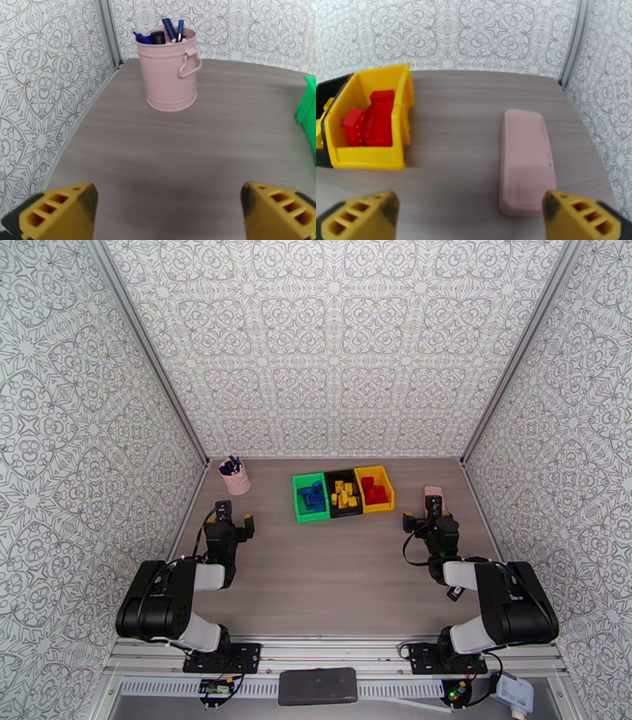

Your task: Sort the legos into containers by color

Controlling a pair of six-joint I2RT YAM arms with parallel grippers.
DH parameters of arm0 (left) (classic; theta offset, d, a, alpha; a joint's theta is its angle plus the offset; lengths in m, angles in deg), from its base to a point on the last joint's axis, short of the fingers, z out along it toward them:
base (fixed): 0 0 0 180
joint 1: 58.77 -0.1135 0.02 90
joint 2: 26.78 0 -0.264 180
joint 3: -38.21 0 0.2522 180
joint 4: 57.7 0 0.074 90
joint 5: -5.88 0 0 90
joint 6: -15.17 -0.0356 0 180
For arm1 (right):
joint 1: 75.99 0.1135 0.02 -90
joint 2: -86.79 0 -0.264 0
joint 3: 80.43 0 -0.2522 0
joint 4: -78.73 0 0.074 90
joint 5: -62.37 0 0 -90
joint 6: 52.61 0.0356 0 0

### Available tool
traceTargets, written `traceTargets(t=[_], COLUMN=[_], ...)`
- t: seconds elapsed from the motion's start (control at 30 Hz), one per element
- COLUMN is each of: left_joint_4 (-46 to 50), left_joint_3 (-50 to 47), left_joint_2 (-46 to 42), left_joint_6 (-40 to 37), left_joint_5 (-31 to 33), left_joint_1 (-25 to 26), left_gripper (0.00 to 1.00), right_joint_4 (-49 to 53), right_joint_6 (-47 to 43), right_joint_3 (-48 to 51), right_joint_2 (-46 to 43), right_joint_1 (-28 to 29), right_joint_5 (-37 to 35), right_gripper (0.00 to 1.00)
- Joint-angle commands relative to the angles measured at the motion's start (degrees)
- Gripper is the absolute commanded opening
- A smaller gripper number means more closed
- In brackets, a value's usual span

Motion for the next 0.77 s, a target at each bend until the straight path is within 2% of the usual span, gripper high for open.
traceTargets(t=[0.0,0.73], left_joint_4=[1.62,2.05], left_joint_3=[0.78,0.88], left_joint_2=[0.02,-0.02], left_joint_6=[1.39,1.07], left_joint_5=[-2.38,-1.91], left_joint_1=[-0.56,-0.18], left_gripper=[1.00,1.00], right_joint_4=[-0.83,-0.90], right_joint_6=[0.57,0.46], right_joint_3=[0.34,0.44], right_joint_2=[0.33,0.18], right_joint_1=[-0.48,-0.48], right_joint_5=[1.08,0.89], right_gripper=[1.00,1.00])
